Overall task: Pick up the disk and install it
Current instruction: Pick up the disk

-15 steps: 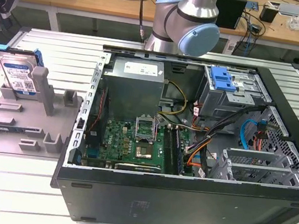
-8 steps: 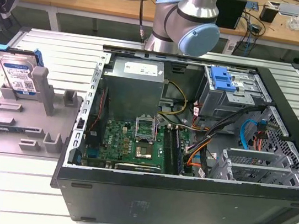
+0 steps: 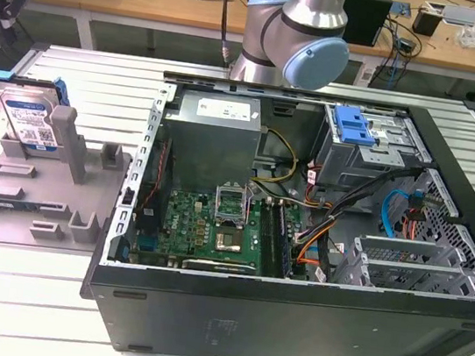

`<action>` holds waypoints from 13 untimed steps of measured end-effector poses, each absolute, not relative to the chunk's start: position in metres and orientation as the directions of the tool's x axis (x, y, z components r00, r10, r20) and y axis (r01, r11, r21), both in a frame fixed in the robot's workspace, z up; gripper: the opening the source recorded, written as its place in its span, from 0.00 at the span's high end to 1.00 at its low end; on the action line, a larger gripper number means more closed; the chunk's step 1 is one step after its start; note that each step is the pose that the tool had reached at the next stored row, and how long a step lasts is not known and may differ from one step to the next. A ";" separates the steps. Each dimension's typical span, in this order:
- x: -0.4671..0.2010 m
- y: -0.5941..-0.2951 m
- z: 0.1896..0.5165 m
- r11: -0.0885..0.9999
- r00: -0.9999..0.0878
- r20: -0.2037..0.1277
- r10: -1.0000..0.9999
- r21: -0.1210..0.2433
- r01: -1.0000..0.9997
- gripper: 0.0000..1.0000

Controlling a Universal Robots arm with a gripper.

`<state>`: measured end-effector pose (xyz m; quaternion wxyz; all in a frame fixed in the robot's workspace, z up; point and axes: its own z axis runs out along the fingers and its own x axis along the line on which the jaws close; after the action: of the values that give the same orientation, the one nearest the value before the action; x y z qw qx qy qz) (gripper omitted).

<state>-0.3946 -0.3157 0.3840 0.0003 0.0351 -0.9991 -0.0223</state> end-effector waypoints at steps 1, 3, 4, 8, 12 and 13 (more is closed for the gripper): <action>-0.395 -0.315 0.384 0.996 -0.997 0.001 -0.078 0.045 -0.078 0.83; -0.395 -0.315 0.384 0.994 -0.995 0.006 -0.097 0.045 -0.097 0.71; -0.395 -0.315 0.384 0.993 -0.994 0.009 -0.109 0.046 -0.108 0.64; -0.395 -0.315 0.384 0.989 -0.990 0.016 -0.139 0.046 -0.138 0.52; -0.395 -0.314 0.384 0.976 -0.977 0.018 -0.213 0.047 -0.212 0.52; -0.395 -0.314 0.384 0.970 -0.971 0.018 -0.238 0.047 -0.237 0.52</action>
<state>-0.3952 -0.3144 0.3837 0.0119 0.1195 -0.9925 -0.0221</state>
